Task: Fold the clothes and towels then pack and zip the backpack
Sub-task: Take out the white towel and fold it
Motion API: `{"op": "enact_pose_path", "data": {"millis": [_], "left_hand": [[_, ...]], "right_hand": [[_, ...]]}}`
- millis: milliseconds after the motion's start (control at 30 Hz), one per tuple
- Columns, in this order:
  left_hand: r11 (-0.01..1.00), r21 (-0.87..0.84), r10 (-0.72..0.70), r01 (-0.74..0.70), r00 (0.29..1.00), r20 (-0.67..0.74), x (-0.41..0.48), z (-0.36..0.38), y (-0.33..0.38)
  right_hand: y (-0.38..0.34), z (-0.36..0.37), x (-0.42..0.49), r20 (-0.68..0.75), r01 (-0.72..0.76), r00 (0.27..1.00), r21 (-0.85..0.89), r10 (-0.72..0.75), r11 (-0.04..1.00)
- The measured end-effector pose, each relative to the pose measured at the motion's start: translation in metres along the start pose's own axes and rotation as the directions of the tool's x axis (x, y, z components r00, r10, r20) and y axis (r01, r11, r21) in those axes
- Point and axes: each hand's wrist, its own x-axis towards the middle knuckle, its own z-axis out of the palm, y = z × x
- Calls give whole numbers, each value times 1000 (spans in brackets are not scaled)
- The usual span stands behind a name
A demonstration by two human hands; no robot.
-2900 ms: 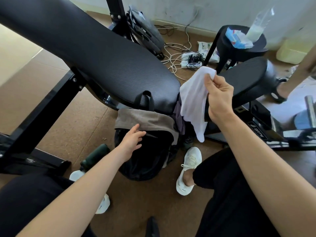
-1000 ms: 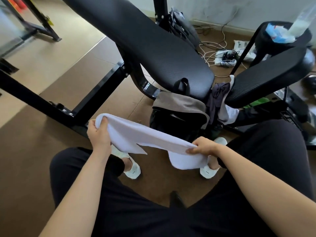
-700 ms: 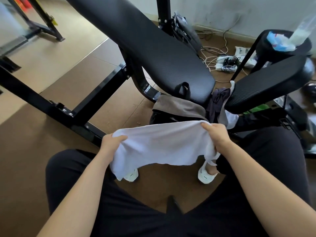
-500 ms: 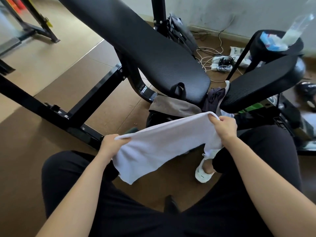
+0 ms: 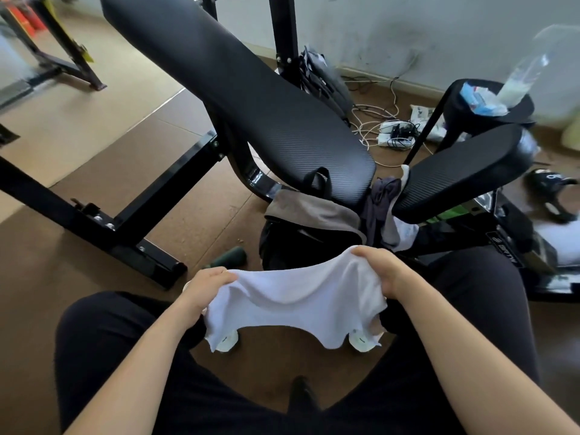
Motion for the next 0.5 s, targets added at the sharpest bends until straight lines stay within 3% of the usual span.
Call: {"op": "enact_pose_path", "data": {"millis": [133,333,500], "left_hand": [[985,-168,41,-35,999,29,-17,22,8],[948,-303,143,-96,980,135,-45,71,17],[968,-202,184,-147,967,176,-49,86,18]], "right_hand": [[3,23,-25,181,-8,983,127,-15,992],[22,58,-53,349,150,917,148,-193,978],[30,74,-57,346,163,918,120,-195,979]]}}
